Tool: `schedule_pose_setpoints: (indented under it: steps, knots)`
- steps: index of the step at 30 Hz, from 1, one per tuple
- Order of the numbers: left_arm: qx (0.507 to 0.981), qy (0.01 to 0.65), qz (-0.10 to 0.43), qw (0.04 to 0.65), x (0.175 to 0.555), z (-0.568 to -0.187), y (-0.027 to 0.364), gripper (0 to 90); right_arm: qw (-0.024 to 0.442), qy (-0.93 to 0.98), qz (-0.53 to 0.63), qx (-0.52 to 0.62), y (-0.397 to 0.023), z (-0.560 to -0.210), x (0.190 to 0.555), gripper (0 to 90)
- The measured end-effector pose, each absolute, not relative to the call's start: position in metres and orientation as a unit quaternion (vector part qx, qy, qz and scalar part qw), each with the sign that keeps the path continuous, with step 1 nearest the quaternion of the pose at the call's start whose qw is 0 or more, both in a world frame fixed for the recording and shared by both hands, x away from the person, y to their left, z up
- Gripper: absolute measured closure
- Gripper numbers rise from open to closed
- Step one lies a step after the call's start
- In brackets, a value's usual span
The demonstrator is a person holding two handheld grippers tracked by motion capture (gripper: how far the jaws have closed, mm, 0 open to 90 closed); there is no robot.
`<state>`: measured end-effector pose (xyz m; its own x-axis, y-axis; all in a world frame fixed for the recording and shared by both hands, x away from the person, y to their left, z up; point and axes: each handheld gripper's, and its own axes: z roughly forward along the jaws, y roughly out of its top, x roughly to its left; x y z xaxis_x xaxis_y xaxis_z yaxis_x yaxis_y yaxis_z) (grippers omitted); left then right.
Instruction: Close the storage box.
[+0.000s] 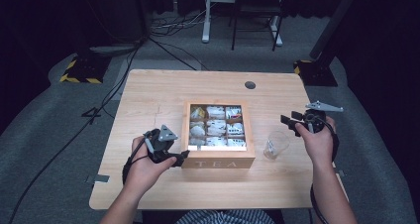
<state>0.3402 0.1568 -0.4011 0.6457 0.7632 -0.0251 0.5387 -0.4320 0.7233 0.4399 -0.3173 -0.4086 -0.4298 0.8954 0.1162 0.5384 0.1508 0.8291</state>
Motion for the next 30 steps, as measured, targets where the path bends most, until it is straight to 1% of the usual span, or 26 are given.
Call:
schedule_pose_setpoints:
  steps: [6,10,14,20,27,30]
  knots:
    - [0.812,0.39,0.193,0.39,0.346,-0.391,0.178,28.4,0.207,0.727,0.423,0.499,-0.321,-0.412,0.439,44.3]
    - [0.805,0.394,0.219,0.386,0.354,-0.393,0.195,28.2,0.207,0.728,0.42,0.501,-0.324,-0.415,0.439,43.4]
    - [0.8,0.405,0.231,0.378,0.365,-0.4,0.211,28.4,0.211,0.73,0.418,0.498,-0.331,-0.421,0.441,40.3]
    - [0.794,0.427,0.227,0.369,0.382,-0.417,0.233,28.5,0.206,0.733,0.404,0.507,-0.347,-0.438,0.446,39.2]
    - [0.785,0.444,0.214,0.375,0.395,-0.439,0.245,28.1,0.207,0.742,0.394,0.502,-0.357,-0.455,0.452,36.2]
    - [0.783,0.454,0.211,0.369,0.399,-0.448,0.25,27.3,0.208,0.744,0.388,0.503,-0.36,-0.463,0.455,34.9]
